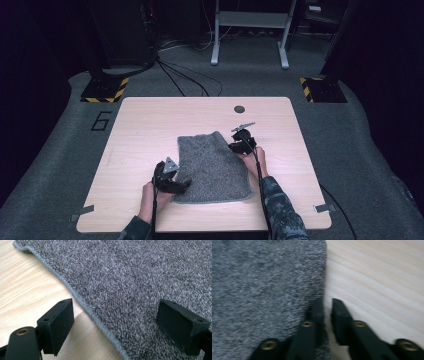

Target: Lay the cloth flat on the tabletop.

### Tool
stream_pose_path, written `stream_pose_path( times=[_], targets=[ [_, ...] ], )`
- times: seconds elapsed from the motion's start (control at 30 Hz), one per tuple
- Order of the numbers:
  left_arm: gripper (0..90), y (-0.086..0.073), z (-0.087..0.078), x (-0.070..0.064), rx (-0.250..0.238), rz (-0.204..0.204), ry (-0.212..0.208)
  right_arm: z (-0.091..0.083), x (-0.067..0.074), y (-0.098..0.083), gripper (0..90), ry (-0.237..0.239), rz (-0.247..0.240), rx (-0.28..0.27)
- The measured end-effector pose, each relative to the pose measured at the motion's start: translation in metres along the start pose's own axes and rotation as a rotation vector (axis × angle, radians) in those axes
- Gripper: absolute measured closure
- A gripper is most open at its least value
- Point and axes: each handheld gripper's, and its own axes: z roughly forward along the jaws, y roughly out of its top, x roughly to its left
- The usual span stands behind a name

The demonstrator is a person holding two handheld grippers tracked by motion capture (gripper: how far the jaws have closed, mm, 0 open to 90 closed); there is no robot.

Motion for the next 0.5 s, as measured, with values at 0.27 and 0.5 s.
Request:
stream_pose_path(
  times=[0.27,0.5],
  targets=[
    [14.5,0.000,0.000,0.000,0.000,0.001,0.000,-0.011,-0.001,-0.001,90.0,-0.053,0.023,-0.042],
    [14.5,0.000,0.000,0.000,-0.001,-0.003,-0.001,-0.018,0.000,0.001,82.3,-0.019,0.022,-0.066]
  ],
)
